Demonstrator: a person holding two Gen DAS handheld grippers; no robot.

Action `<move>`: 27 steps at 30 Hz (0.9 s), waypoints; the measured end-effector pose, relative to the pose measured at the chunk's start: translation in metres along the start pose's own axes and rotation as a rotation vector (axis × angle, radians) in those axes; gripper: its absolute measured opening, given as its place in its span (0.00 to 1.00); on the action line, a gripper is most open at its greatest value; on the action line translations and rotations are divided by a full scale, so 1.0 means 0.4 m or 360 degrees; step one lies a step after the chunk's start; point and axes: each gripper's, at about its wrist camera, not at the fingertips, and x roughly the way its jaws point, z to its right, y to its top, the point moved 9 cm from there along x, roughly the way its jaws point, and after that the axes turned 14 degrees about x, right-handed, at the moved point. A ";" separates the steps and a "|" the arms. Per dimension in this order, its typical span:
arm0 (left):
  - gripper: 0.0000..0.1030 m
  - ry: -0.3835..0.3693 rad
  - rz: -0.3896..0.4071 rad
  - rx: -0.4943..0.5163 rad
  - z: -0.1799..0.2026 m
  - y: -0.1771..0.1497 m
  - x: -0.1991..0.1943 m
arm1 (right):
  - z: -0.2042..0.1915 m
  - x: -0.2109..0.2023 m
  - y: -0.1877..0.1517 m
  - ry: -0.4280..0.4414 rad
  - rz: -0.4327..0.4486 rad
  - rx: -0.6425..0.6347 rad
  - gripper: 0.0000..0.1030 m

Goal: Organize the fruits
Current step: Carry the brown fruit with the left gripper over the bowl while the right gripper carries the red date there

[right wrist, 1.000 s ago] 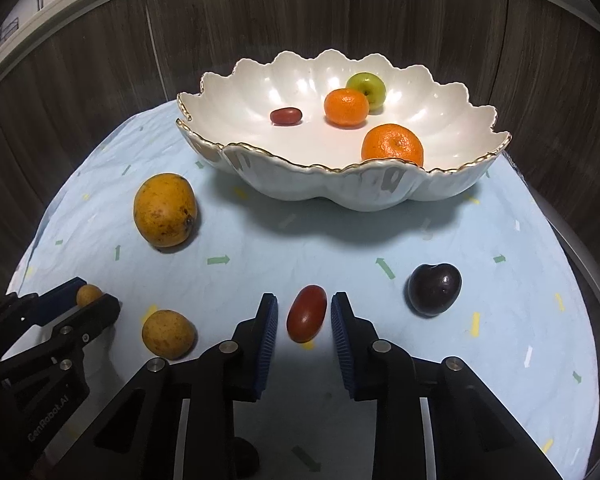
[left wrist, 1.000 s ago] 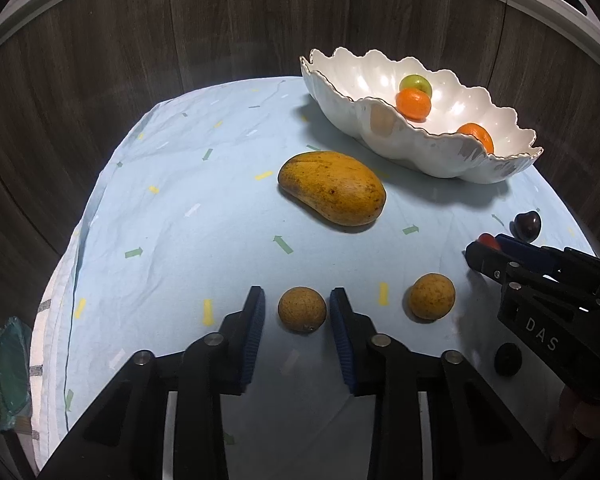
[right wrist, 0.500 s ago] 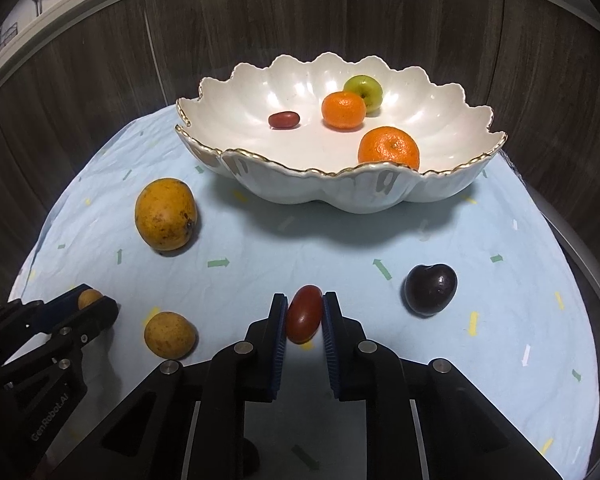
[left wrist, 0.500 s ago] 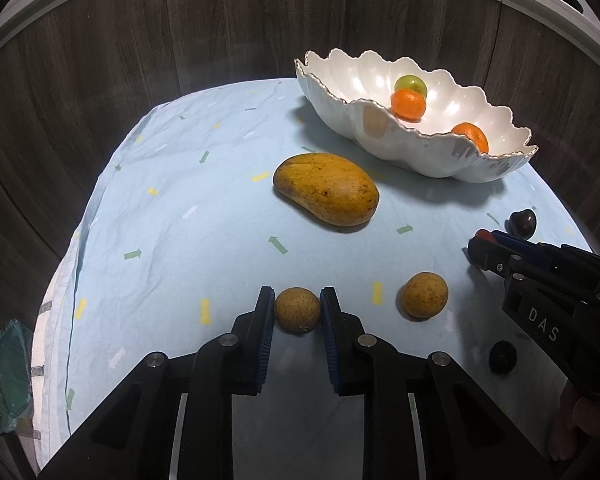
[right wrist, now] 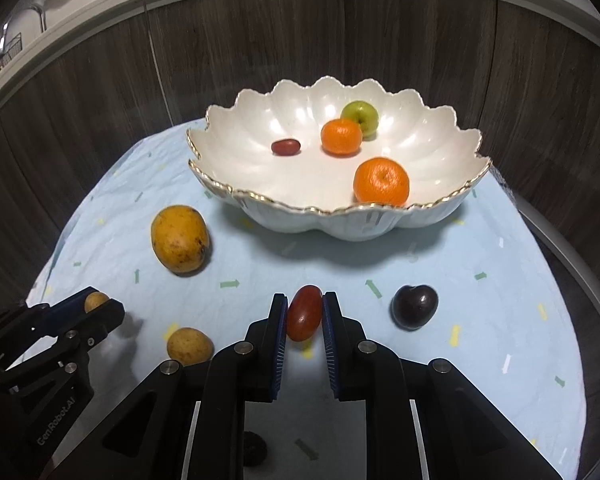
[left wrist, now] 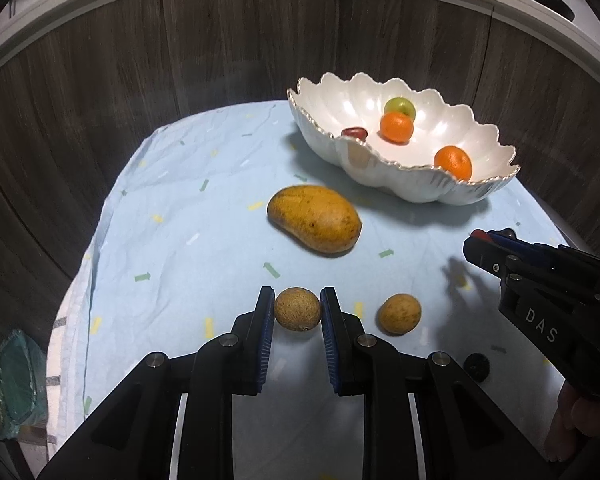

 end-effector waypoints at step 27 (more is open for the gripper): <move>0.23 0.0012 0.0119 0.0049 0.030 0.142 -0.080 | 0.028 -0.106 0.126 0.0027 0.0157 0.0083 0.18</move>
